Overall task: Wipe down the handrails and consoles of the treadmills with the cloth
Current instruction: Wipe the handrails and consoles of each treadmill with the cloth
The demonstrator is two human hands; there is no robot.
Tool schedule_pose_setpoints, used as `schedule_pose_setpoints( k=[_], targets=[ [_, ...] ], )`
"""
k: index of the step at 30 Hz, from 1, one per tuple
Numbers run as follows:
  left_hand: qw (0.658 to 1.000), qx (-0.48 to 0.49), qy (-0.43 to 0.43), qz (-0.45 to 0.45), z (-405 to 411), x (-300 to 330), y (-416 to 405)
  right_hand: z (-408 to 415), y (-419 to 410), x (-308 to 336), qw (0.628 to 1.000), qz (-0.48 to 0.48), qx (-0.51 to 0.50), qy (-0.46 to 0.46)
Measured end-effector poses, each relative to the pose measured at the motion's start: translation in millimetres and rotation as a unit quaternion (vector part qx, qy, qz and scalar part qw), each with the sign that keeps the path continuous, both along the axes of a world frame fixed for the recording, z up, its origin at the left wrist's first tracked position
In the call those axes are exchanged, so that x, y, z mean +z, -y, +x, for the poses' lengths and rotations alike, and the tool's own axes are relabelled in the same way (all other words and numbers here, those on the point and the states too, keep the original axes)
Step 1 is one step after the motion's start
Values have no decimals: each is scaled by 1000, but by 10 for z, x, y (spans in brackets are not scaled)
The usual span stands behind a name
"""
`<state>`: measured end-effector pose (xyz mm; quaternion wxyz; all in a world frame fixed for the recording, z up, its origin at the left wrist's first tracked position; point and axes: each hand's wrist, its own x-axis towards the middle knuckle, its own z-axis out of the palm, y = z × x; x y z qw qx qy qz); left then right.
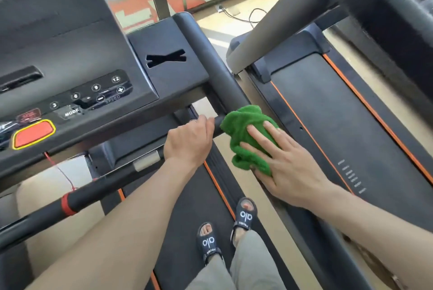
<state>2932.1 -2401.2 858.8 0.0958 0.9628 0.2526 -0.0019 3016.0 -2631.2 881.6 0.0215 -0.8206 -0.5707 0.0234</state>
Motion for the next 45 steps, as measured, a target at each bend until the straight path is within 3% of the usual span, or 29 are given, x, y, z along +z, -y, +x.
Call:
schedule_pose_setpoints(
  k=[6, 13, 17, 21, 25, 31, 35, 39, 41, 45],
  targets=[
    [998, -16, -23, 59, 7, -18, 2, 478, -1026, 21, 1000, 18, -5, -4],
    [994, -2, 32, 108, 16, -103, 1, 716, -1515, 37, 991, 19, 132, 28],
    [994, 12, 24, 109, -3, -135, 7, 664, -1421, 31, 992, 44, 119, -20],
    [995, 17, -1, 101, 13, -89, 34, 335, -704, 33, 994, 89, 61, -29],
    [996, 24, -6, 82, 19, -58, 53, -261, 92, 63, 989, -62, 134, 3],
    [996, 32, -20, 76, -2, -49, 66, -416, 412, -24, 923, -254, 280, 78],
    [997, -5, 14, 78, -32, -112, 136, -139, -338, 16, 905, -287, 241, 203],
    [999, 45, 0, 20, -118, -128, 199, -138, -615, 13, 896, -284, 190, 283],
    [999, 49, -6, 22, -217, -110, 295, -262, -350, -12, 899, -269, 203, 280],
    [996, 70, -27, 44, -383, 12, 640, -602, 368, 32, 920, -255, 234, 184]
  ],
)
